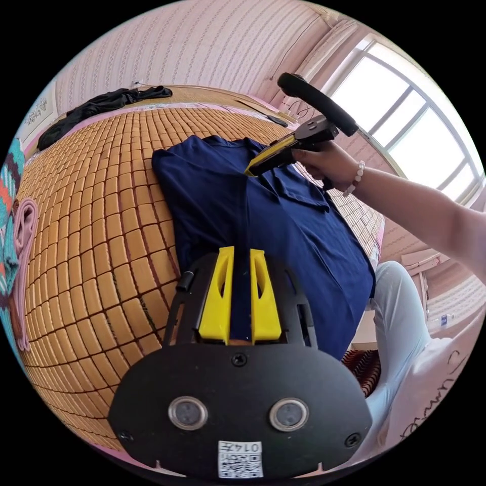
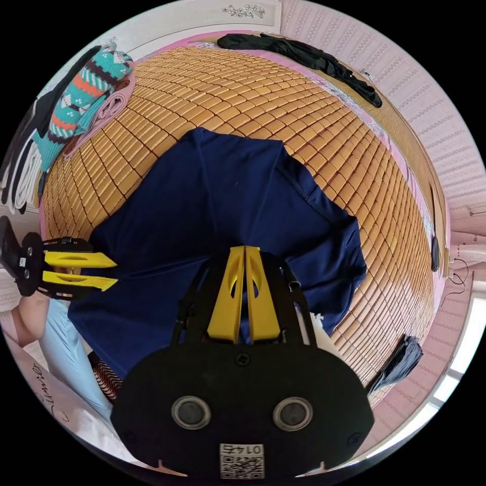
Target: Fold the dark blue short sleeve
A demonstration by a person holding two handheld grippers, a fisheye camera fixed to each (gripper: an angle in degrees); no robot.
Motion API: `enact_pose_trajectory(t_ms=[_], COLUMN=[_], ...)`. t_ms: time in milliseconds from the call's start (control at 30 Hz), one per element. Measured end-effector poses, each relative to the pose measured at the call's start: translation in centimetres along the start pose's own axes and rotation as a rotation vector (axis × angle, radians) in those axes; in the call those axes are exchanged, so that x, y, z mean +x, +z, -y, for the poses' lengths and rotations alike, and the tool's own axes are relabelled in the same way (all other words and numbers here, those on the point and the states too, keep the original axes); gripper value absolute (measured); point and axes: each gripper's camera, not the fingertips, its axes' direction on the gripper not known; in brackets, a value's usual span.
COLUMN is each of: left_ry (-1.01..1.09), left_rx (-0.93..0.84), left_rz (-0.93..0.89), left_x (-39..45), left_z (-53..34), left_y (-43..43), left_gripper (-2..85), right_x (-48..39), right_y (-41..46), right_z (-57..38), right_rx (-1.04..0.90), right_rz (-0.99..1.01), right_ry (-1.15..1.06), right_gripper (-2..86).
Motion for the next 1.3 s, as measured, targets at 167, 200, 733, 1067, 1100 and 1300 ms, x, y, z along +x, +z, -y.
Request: enact_pose_trajectory(t_ms=[167, 200, 733, 1067, 1100, 1300], left_ry=[-0.069, -0.110, -0.239, -0.235, -0.237, -0.204], left_rx=[0.089, 0.107, 0.012, 0.041, 0.065, 0.167], left_rz=[-0.015, -0.023, 0.086, 0.125, 0.128, 0.178], left_x=[-2.8, -3.8, -10.4, -10.0, -9.6, -7.1], left_z=[-0.4, -0.8, 14.7, 19.6, 20.2, 23.1], left_y=[-3.3, -4.0, 0.2, -1.9, -2.5, -5.4], left_gripper=[7.7, 7.2, 8.9, -0.3, -0.4, -0.7], right_x=[5.5, 7.4, 19.3, 25.4, 25.7, 26.7], right_y=[-2.2, -2.4, 1.6, -0.9, -1.4, -3.4], right_z=[-5.2, -6.9, -15.3, -20.6, -21.0, -22.9], right_rx=[0.154, 0.168, 0.203, 0.314, 0.332, 0.442], right_rz=[0.068, 0.049, 0.189, 0.252, 0.239, 0.216], right_ry=[0.128, 0.172, 0.296, 0.403, 0.412, 0.468], right_gripper=[4.7, 7.6, 2.3, 0.9, 0.9, 0.8])
